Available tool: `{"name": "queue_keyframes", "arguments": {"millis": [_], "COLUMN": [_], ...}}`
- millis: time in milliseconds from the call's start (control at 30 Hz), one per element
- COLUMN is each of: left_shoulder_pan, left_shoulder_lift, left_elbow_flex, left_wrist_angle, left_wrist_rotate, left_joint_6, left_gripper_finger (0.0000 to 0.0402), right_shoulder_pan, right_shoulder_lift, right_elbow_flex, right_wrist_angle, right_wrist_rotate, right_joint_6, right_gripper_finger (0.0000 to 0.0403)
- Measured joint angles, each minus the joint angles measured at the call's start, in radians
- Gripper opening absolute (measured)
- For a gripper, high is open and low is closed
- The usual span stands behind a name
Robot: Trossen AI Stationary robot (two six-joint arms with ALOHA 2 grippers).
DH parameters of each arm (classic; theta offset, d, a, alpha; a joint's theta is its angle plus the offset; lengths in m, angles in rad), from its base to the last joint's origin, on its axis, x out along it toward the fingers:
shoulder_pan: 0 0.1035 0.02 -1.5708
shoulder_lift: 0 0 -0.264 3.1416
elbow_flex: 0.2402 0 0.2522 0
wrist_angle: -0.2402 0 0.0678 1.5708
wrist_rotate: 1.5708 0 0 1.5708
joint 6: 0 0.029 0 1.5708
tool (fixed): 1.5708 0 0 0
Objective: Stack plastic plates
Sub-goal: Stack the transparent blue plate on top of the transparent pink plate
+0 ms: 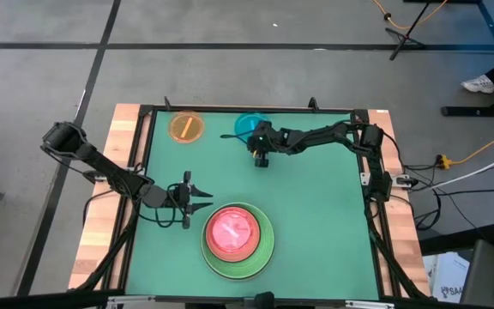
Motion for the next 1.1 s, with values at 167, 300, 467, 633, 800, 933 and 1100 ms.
{"name": "queue_keyframes", "arguments": {"millis": [167,300,467,633,800,933,1100], "left_shoulder_pan": [0.000,0.000,0.000,0.000,-0.012,-0.022,-0.021], "left_shoulder_lift": [0.000,0.000,0.000,0.000,0.000,0.000,0.000], "left_elbow_flex": [0.000,0.000,0.000,0.000,0.000,0.000,0.000], "left_wrist_angle": [0.000,0.000,-0.003,-0.005,-0.009,-0.009,-0.008], "left_wrist_rotate": [0.000,0.000,0.000,0.001,0.001,0.001,0.000], "left_joint_6": [0.000,-0.003,-0.003,-0.003,-0.003,-0.003,-0.003], "left_gripper_finger": [0.0103,0.0103,0.0103,0.0103,0.0103,0.0103,0.0103], "right_shoulder_pan": [0.001,0.009,0.048,0.109,0.179,0.250,0.347], "right_shoulder_lift": [0.000,-0.012,-0.033,-0.066,-0.107,-0.133,-0.153], "right_elbow_flex": [0.000,-0.001,-0.002,-0.002,-0.002,-0.002,-0.002], "right_wrist_angle": [0.000,-0.015,-0.008,-0.019,-0.014,-0.015,-0.028], "right_wrist_rotate": [0.015,0.010,0.007,0.007,-0.001,-0.002,-0.003], "right_joint_6": [-0.031,-0.029,-0.030,-0.038,-0.034,-0.038,-0.059], "right_gripper_finger": [0.0008,0.0002,0.0002,0.0002,0.0002,0.0001,0.0001]}}
